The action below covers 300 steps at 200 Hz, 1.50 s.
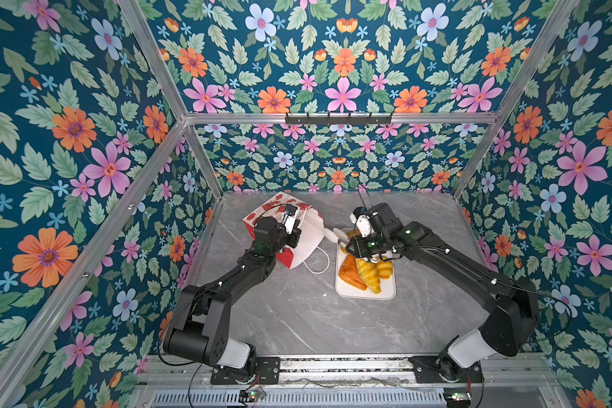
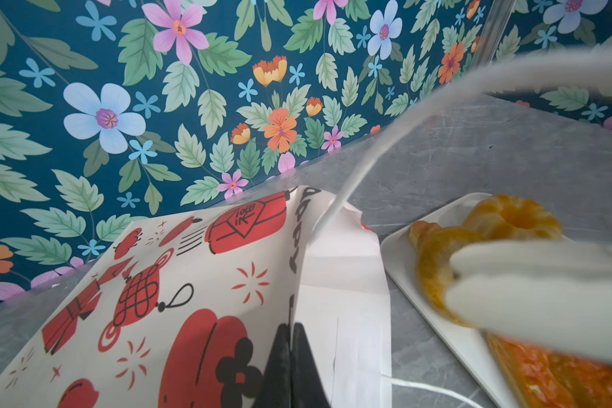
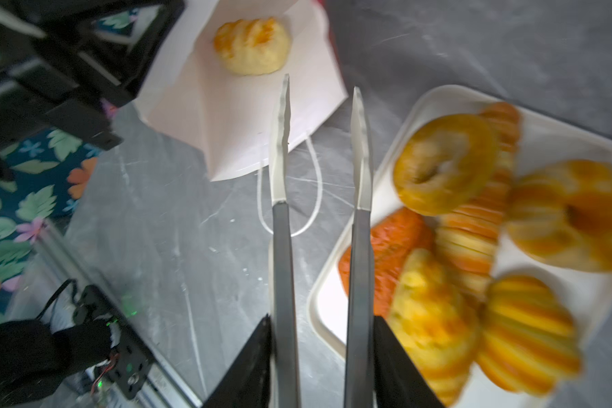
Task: Take the fake bread out of the paper bag
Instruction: 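Move the open right tongs back into the paper bag, then close the right tongs on the pale twisted bread inside the bag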
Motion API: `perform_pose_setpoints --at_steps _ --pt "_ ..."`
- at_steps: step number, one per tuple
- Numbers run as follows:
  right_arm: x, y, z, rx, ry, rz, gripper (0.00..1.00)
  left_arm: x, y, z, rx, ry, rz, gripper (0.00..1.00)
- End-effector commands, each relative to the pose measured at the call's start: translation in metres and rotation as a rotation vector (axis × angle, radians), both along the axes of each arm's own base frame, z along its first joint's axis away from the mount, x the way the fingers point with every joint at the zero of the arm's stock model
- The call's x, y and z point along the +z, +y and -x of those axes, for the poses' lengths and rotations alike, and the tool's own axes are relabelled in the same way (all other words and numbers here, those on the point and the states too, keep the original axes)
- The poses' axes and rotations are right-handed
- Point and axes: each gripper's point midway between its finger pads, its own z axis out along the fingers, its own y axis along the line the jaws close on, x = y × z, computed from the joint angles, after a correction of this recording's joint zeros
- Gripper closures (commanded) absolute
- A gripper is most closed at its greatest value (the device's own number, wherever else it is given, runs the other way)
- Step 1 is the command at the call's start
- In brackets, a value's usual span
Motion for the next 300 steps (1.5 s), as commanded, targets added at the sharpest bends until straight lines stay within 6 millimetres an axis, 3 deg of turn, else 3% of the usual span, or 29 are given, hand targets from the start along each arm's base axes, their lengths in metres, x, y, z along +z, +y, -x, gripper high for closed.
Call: perform_pose_setpoints --at_steps 1,8,15,69,137,242,300 --pt "0.016 0.043 -0.002 0.086 0.007 -0.181 0.57 0.004 -0.003 0.001 -0.024 -0.005 -0.014 1.00" --pt "0.019 0.048 -0.004 0.089 0.002 -0.213 0.57 0.003 -0.003 0.001 -0.026 -0.001 -0.014 1.00" --pt "0.002 0.055 -0.011 0.078 0.030 -0.208 0.57 0.003 -0.003 0.001 -0.027 0.001 -0.016 1.00" --pt "-0.035 0.084 -0.044 0.022 0.096 -0.232 0.54 0.005 -0.005 0.000 -0.031 0.010 -0.010 1.00" --pt "-0.055 0.100 -0.076 -0.033 0.098 -0.221 0.53 -0.002 -0.011 0.001 -0.061 0.033 0.009 1.00" --pt "-0.081 0.119 -0.102 -0.052 0.122 -0.200 0.53 0.000 -0.013 0.005 -0.073 0.030 0.026 1.00" --pt "-0.087 0.128 -0.100 -0.041 0.154 -0.249 0.63 0.002 -0.012 0.006 -0.071 0.025 0.029 1.00"
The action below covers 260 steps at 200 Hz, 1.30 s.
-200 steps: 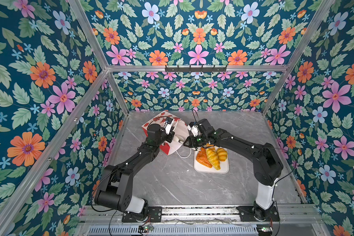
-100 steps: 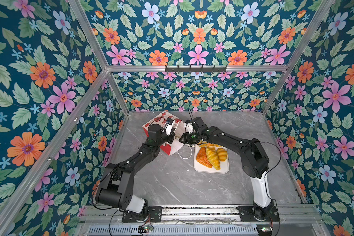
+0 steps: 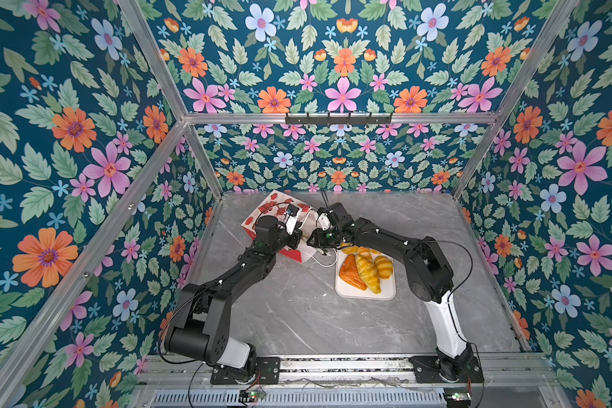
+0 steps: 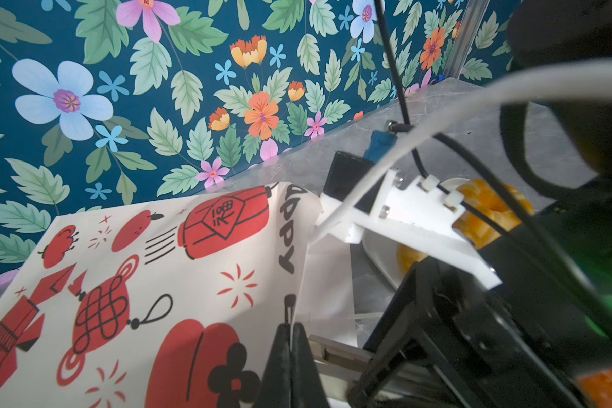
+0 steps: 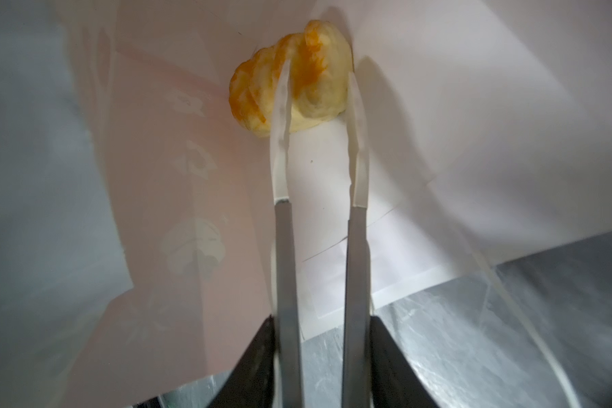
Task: Take the fake bread out of the paper bag
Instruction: 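Close the right tongs on the pale twisted bread inside the bag, then lift the pale twisted bread out of the bag over the tray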
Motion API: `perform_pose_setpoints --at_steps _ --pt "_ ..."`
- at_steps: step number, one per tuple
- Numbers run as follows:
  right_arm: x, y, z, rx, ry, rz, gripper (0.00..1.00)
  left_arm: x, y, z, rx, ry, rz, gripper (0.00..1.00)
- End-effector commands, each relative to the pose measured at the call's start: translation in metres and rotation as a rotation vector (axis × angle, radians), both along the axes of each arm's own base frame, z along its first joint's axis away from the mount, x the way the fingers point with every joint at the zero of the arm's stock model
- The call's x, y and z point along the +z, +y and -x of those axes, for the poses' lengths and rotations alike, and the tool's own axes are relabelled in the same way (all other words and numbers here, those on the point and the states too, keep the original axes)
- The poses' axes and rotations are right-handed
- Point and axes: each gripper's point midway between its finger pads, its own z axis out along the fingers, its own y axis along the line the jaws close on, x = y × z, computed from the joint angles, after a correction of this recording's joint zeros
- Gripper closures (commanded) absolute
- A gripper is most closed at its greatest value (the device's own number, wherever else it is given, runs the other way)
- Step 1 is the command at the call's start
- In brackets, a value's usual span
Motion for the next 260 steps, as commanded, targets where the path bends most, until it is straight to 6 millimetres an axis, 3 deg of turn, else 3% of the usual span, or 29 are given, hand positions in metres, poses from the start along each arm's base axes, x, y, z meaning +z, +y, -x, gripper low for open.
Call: perform_pose_setpoints --at_steps 1,99,188,257,260 --pt "0.008 0.008 -0.003 0.006 -0.017 -0.053 0.64 0.012 -0.004 0.001 -0.021 -0.032 0.026 1.00" --pt "0.016 -0.007 0.010 -0.004 -0.046 -0.049 0.85 0.009 0.001 -0.003 0.019 -0.032 0.018 1.00" --pt "0.034 -0.048 0.043 -0.007 -0.077 0.034 0.90 0.007 0.006 -0.013 0.066 -0.030 0.018 1.00" --pt "0.048 -0.102 0.072 -0.072 -0.117 0.069 0.92 0.004 0.010 -0.016 0.090 -0.025 0.012 1.00" --pt "0.060 -0.105 0.075 -0.075 -0.138 0.054 0.92 0.004 0.010 -0.016 0.090 -0.025 0.012 1.00"
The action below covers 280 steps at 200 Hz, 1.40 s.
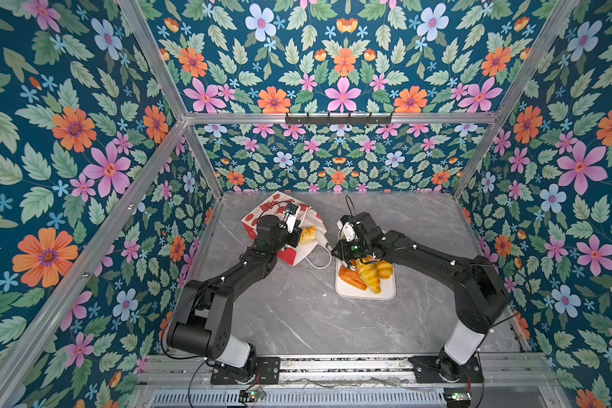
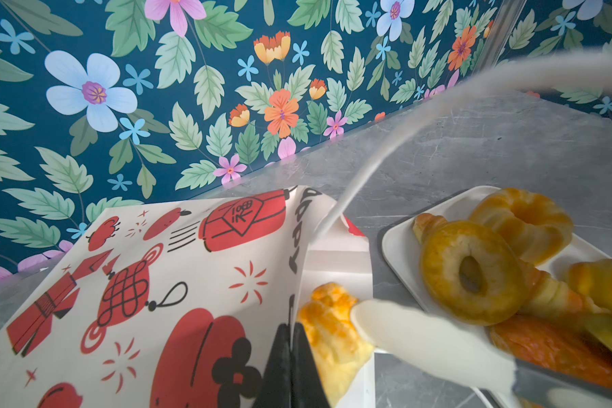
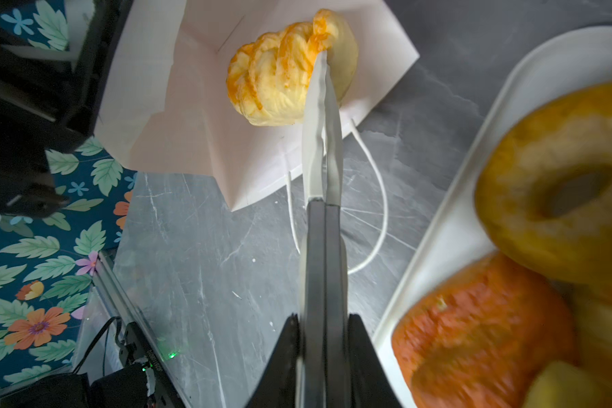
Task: Take the fake bread out of the paper bag
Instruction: 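Lift the pale twisted bread out of the bag over the tray, then lower the twisted bread onto the tray and open the right tongs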
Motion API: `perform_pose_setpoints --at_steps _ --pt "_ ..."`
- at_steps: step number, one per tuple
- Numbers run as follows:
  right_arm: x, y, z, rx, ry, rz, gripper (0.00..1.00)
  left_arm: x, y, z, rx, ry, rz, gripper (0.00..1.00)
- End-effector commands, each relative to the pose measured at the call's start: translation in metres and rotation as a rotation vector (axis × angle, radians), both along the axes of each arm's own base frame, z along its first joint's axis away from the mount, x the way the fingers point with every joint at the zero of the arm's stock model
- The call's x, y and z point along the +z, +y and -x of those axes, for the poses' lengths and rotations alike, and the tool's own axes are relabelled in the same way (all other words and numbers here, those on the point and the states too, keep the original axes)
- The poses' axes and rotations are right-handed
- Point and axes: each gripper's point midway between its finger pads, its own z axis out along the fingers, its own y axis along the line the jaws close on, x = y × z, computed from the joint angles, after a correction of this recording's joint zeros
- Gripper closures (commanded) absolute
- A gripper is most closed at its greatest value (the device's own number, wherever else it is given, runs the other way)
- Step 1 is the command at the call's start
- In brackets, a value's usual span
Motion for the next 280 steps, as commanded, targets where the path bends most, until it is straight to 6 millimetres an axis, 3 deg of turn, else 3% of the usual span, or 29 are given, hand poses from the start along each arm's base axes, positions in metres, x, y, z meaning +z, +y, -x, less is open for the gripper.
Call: perform_pose_setpoints --at_steps 1,59,159,221,280 --pt "0.022 -0.011 0.002 -0.016 -0.067 -0.020 0.92 0.007 0.001 -0.004 0.014 -0.025 0.014 1.00" --pt "0.043 -0.058 0.023 -0.082 -0.115 0.002 0.92 0.005 0.001 -0.005 0.015 -0.020 0.011 1.00" --pt "0.055 -0.162 0.066 -0.301 -0.125 0.148 0.92 0.001 -0.002 -0.006 0.005 -0.011 0.016 1.00" --pt "0.044 -0.199 0.094 -0.407 -0.098 0.227 0.91 0.002 -0.004 -0.007 -0.008 -0.017 0.023 1.00" --pt "0.024 -0.207 0.102 -0.433 -0.061 0.250 0.90 0.003 -0.004 -0.003 -0.013 -0.020 0.030 1.00"
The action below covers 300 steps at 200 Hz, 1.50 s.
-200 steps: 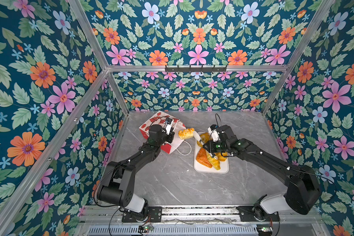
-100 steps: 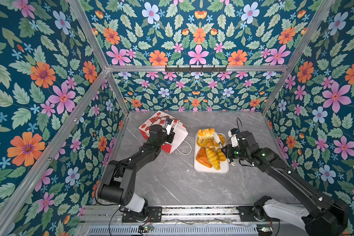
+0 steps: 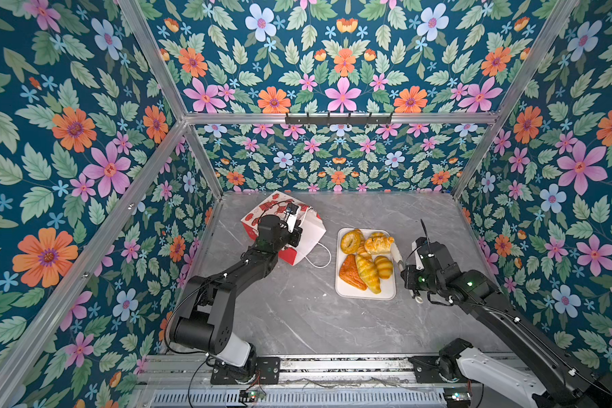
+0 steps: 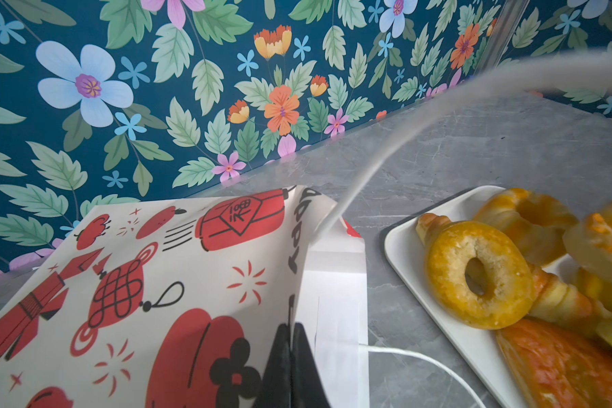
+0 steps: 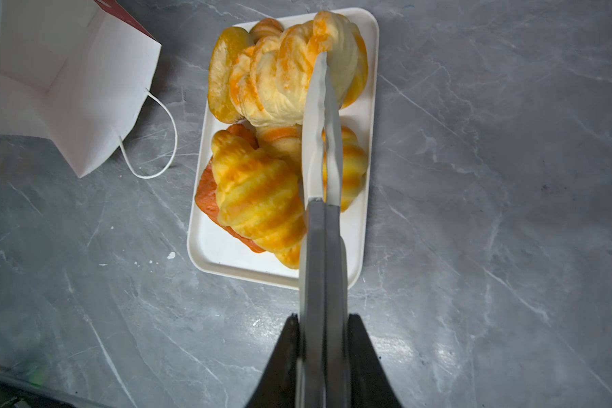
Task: Take the fake bread out of the paper bag
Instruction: 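Lower the twisted bread onto the tray and open the right tongs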
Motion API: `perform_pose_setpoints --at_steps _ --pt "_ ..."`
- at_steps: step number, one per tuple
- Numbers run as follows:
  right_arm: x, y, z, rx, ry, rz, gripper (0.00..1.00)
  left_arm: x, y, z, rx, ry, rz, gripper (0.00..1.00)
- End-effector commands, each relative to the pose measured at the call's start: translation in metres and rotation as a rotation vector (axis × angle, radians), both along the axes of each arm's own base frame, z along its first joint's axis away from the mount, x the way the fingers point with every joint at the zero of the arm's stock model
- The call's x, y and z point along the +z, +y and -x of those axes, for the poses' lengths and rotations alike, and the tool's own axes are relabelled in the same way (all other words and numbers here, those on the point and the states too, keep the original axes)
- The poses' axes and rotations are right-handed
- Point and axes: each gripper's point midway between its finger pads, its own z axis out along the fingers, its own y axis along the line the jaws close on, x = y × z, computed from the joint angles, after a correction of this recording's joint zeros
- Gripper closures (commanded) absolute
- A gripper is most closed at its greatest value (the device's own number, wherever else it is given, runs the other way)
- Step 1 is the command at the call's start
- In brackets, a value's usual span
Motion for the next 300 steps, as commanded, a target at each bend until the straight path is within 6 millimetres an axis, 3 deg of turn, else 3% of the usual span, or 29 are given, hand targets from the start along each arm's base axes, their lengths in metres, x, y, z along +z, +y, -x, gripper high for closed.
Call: perform_pose_setpoints --at_steps 1,91,139,201,240,274,300 --pt "-0.002 -0.001 -0.004 -0.024 -0.013 -0.004 0.90 0.009 -0.002 0.001 -0.010 -0.028 0.024 1.00" --pt "-0.020 0.014 -0.019 -0.004 0.007 -0.034 0.90 0.009 -0.002 0.002 -0.010 -0.026 0.029 1.00" --pt "-0.008 0.018 -0.028 0.012 -0.031 -0.040 0.90 0.006 -0.002 0.002 -0.008 -0.022 0.027 1.00" --pt "-0.031 0.019 -0.024 0.014 0.045 -0.030 0.89 0.006 -0.001 0.002 -0.006 -0.023 0.026 1.00" --pt "-0.037 0.014 -0.014 0.000 0.085 -0.027 0.76 0.004 -0.002 0.001 -0.009 -0.019 0.027 1.00" --pt "-0.031 0.012 -0.011 -0.009 0.073 -0.035 0.57 0.007 -0.004 -0.001 -0.016 -0.023 0.031 1.00" --pt "-0.028 0.010 -0.010 -0.014 0.064 -0.031 0.54 0.008 -0.005 -0.002 -0.017 -0.025 0.032 1.00"
